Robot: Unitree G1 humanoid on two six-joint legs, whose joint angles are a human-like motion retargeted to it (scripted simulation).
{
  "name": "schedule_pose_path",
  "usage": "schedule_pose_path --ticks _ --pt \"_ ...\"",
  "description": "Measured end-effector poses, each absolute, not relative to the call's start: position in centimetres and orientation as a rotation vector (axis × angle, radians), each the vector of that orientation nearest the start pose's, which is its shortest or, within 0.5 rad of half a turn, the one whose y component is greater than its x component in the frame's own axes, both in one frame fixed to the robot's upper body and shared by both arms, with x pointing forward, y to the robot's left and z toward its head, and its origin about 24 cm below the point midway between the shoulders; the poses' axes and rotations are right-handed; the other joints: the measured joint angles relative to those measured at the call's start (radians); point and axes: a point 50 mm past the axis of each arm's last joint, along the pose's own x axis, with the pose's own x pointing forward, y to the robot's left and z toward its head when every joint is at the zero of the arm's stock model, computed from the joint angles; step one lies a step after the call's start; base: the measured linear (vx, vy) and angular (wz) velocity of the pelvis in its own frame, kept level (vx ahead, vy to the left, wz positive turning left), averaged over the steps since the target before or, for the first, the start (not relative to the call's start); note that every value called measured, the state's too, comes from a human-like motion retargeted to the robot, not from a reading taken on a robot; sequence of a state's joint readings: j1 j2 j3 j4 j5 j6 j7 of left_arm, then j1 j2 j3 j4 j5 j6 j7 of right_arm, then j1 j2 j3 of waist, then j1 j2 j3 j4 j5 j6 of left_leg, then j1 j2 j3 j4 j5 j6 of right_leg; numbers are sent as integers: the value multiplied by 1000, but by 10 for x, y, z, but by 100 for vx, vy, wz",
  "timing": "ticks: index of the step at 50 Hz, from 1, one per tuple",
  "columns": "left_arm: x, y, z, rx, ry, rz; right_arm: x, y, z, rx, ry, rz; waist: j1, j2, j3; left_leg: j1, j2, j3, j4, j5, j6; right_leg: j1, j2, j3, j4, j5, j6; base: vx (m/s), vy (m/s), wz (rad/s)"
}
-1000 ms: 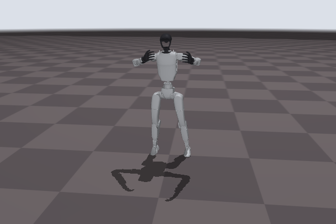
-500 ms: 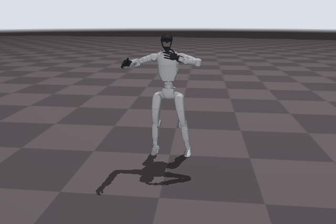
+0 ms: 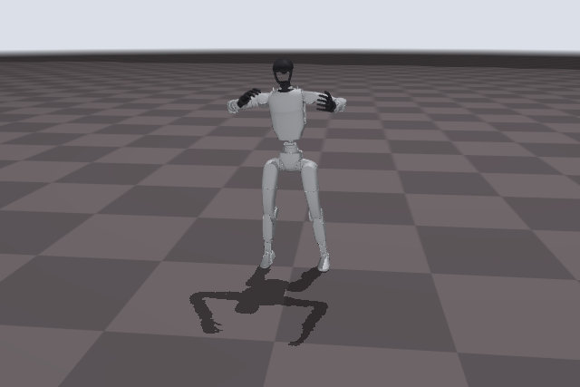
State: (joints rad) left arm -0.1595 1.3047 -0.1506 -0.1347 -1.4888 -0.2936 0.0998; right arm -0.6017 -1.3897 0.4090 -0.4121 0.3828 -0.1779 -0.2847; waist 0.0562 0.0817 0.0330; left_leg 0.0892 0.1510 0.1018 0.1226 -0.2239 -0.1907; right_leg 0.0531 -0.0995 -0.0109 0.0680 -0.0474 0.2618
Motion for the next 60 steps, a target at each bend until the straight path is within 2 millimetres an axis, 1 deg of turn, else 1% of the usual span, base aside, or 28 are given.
schedule_pose_path --ticks 2,5,8,10,12,15,17,18,20,23,25,28,30,32,34,36,38,40,42,44,46,47,49,52,54,56,58,60 --pt "246 219 238 -244 -301 -508 276 -224 280 -890 -648 120 6 -10 -1 4 8 4 -2 -4 -10 0 8 3 2 1 0 0 0 0" --pt "195 135 248 -280 -264 -1098 307 -294 257 -811 -374 -161 7 -23 -1 9 15 6 -5 -8 -20 1 16 4 3 2 0 0 0 0" --pt "158 98 263 -198 -343 -1460 311 -353 237 -659 -157 -395 17 -29 -3 10 18 8 -3 -12 -26 3 19 6 3 3 0 0 0 0" --pt "156 94 276 -81 -481 -1464 304 -378 235 -613 -117 -517 30 -37 -1 11 18 8 -1 -13 -27 4 19 6 3 3 0 0 0 0" --pt "177 106 286 23 -574 -1290 298 -380 239 -592 -160 -531 40 -44 3 12 17 8 0 -14 -26 6 17 6 3 2 0 0 0 0" --pt "222 148 288 97 -565 -930 293 -344 246 -486 -282 -326 38 -47 10 12 14 5 1 -13 -22 8 14 3 4 -1 0 0 0 0" --pt "252 190 280 113 -512 -661 286 -299 255 -446 -381 -84 34 -41 8 11 12 5 4 -13 -19 9 12 3 3 -2 0 0 0 0" --pt "264 215 275 141 -483 -532 280 -274 263 -542 -433 60 32 -37 7 10 11 6 6 -13 -15 9 10 4 2 -3 0 0 0 0" --pt "282 270 261 116 -416 -207 259 -215 269 -349 -554 321 20 -27 6 10 6 6 8 -13 -9 11 6 6 0 -4 0 0 0 0" --pt "288 352 234 36 -297 243 209 -138 284 -345 -751 744 1 -14 5 10 -6 7 9 -9 7 12 -8 9 -2 -7 0 0 0 0" --pt "281 396 213 -116 -232 524 171 -104 290 -388 -897 974 -12 -8 6 12 -17 8 6 -4 21 12 -19 11 -3 -8 0 0 0 0" --pt "267 426 195 -274 -198 786 145 -84 294 -545 -1088 1078 -25 -2 7 15 -27 10 2 2 35 12 -29 15 -3 -9 0 0 0 0" --pt "267 421 194 -289 -213 766 155 -86 297 -666 -1136 966 -28 3 10 18 -25 11 1 3 35 13 -27 16 -3 -9 0 0 0 0" --pt "275 391 201 -307 -246 562 191 -106 300 -788 -1080 720 -21 4 15 24 -20 13 -2 1 29 16 -21 16 1 -11 0 0 0 0" --pt "281 344 212 -335 -278 262 234 -144 299 -882 -940 452 -8 0 12 30 -12 16 -4 -3 21 18 -12 17 3 -12 0 0 0 0" --pt "279 285 230 -342 -316 -95 273 -198 292 -922 -749 193 11 -13 5 34 -2 17 -6 -8 10 19 -2 16 5 -13 0 0 0 0" --pt "264 221 250 -316 -354 -476 299 -260 278 -880 -534 -58 31 -30 -2 36 6 17 -6 -12 0 20 6 15 8 -14 0 0 0 0" --pt "235 163 265 -292 -382 -843 309 -322 255 -733 -322 -311 49 -48 -9 37 10 15 -8 -15 -6 20 11 12 9 -15 0 0 0 0" --pt "201 120 272 -293 -381 -1165 305 -371 233 -484 -175 -546 64 -62 -14 37 12 10 -9 -16 -11 21 13 9 11 -15 0 0 0 0" --pt "174 97 275 -274 -378 -1390 296 -401 218 -237 -125 -713 78 -70 -16 37 15 6 -8 -18 -17 24 16 5 11 -14 0 0 0 0" --pt "166 92 277 -215 -398 -1453 289 -410 215 -80 -150 -761 89 -76 -16 36 19 3 -5 -20 -23 27 20 2 10 -12 0 0 0 0" --pt "170 94 279 -174 -415 -1424 287 -409 216 -41 -176 -742 94 -80 -15 36 20 1 -4 -20 -26 29 21 0 10 -12 0 0 0 0" --pt "194 112 281 -75 -453 -1238 287 -392 223 -52 -233 -604 98 -84 -10 36 21 -3 -1 -20 -29 32 21 -5 11 -13 0 0 0 0" --pt "243 167 281 26 -478 -789 289 -339 243 -166 -339 -314 93 -82 -7 35 19 -8 2 -19 -26 36 19 -10 11 -15 0 0 0 0" --pt "271 218 273 40 -462 -427 285 -288 262 -315 -444 -94 85 -75 -8 34 13 -9 4 -16 -16 36 13 -9 10 -16 0 0 0 0" --pt "287 274 259 -2 -418 -54 270 -230 280 -437 -585 144 74 -66 -10 32 5 -8 6 -13 -3 34 4 -7 9 -17 0 0 0 0" --pt "291 328 240 -115 -358 286 244 -172 291 -455 -722 413 60 -59 -10 29 -4 -7 6 -8 9 32 -6 -4 8 -18 0 0 0 0" --pt "286 370 223 -255 -307 554 208 -124 292 -378 -800 731 46 -55 -9 27 -13 -6 6 -4 18 30 -15 -1 7 -18 0 0 0 0"
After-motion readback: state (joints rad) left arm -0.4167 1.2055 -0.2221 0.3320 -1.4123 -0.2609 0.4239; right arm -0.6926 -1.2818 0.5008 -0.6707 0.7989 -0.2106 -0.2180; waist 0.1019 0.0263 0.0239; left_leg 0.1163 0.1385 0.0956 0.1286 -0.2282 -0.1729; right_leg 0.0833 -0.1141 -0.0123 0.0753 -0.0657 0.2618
